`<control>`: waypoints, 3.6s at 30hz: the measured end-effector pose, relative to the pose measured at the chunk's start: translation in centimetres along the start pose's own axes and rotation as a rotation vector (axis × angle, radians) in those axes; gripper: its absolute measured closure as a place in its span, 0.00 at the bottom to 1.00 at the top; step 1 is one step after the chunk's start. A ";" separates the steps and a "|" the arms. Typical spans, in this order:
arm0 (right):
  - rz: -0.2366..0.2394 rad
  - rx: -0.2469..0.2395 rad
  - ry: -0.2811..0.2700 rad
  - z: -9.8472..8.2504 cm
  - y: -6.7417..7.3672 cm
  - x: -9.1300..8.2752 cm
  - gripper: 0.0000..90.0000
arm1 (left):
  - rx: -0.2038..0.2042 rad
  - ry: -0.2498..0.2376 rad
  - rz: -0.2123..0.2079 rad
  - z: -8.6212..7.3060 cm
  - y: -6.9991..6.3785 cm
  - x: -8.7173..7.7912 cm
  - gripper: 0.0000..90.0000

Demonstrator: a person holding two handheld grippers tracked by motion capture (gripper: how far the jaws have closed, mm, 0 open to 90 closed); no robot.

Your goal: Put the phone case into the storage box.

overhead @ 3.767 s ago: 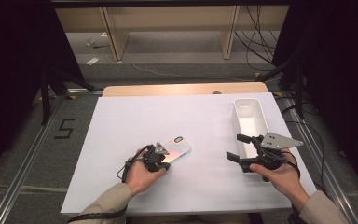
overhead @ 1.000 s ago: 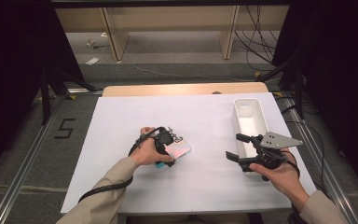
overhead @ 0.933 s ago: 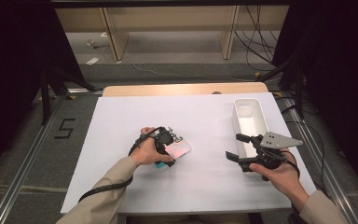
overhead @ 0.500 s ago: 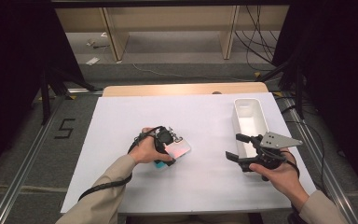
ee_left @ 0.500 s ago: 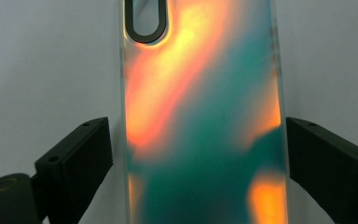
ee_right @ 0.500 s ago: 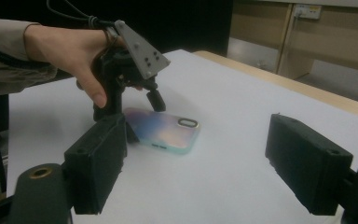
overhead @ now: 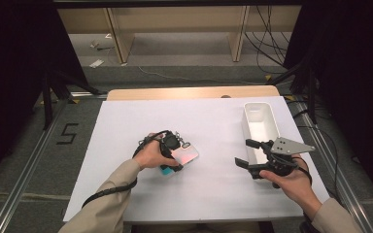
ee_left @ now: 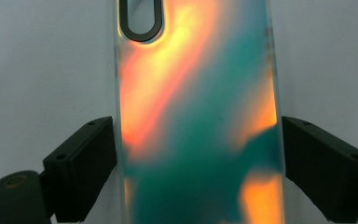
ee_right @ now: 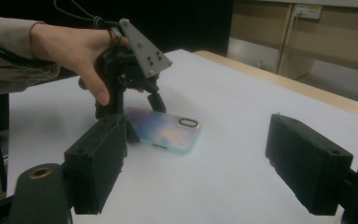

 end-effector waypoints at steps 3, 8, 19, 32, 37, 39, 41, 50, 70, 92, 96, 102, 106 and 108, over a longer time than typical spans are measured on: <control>0.000 -0.002 -0.001 0.0 0.0 0.0 0.24 | 0.001 0.001 -0.001 0.0 0.0 0.0 0.13; 0.001 0.000 0.002 0.0 0.0 0.0 0.24 | 0.009 -0.001 -0.005 0.0 0.0 -0.1 0.16; 0.002 0.001 0.003 0.0 0.0 0.0 0.24 | -0.002 -0.005 -0.005 0.0 -0.1 -0.1 0.18; 0.001 0.001 -0.002 0.0 0.0 0.0 0.24 | -0.007 -0.010 -0.010 -0.1 0.0 -0.2 0.19; 0.001 0.001 -0.005 0.1 0.0 0.0 0.24 | -0.012 -0.010 -0.013 -0.2 0.0 -0.3 0.19; 0.001 0.000 -0.005 0.1 0.0 0.0 0.24 | -0.017 -0.012 -0.019 -0.3 0.0 -0.4 0.19; 0.001 0.000 -0.005 0.1 0.0 0.0 0.24 | -0.018 -0.012 -0.022 -0.4 0.1 -0.4 0.19; 0.000 0.000 -0.006 0.1 0.0 0.0 0.24 | -0.016 -0.043 -0.017 -0.2 0.1 -1.1 0.19; -0.012 0.009 -0.013 0.2 0.1 0.0 0.21 | -0.065 -0.179 0.022 -0.2 0.1 -2.6 0.19; -0.032 0.038 -0.050 1.6 0.2 0.7 0.17 | -0.103 -0.321 0.063 0.3 -0.4 -4.4 0.19; -0.043 0.044 -0.063 2.0 0.0 1.1 0.18 | -0.110 -0.341 0.070 0.2 -0.5 -4.7 0.19; -0.058 0.047 -0.066 2.7 -0.1 1.9 0.18 | -0.107 -0.360 0.072 0.2 -0.8 -5.0 0.19; -0.060 0.047 -0.065 3.2 -0.4 2.7 0.18 | -0.111 -0.370 0.073 0.0 -0.9 -5.1 0.19; -0.064 0.047 -0.062 3.4 -0.5 3.1 0.18 | -0.117 -0.379 0.074 -0.1 -1.0 -5.2 0.19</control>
Point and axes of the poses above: each handheld gripper's, and its own axes: x roughly forward along the jaws, z roughly out of its top, y roughly to its left, the point moved 2 cm from there along x, roughly forward along the jaws, and after that the axes turned 8 degrees about z, right-handed, at the moved point
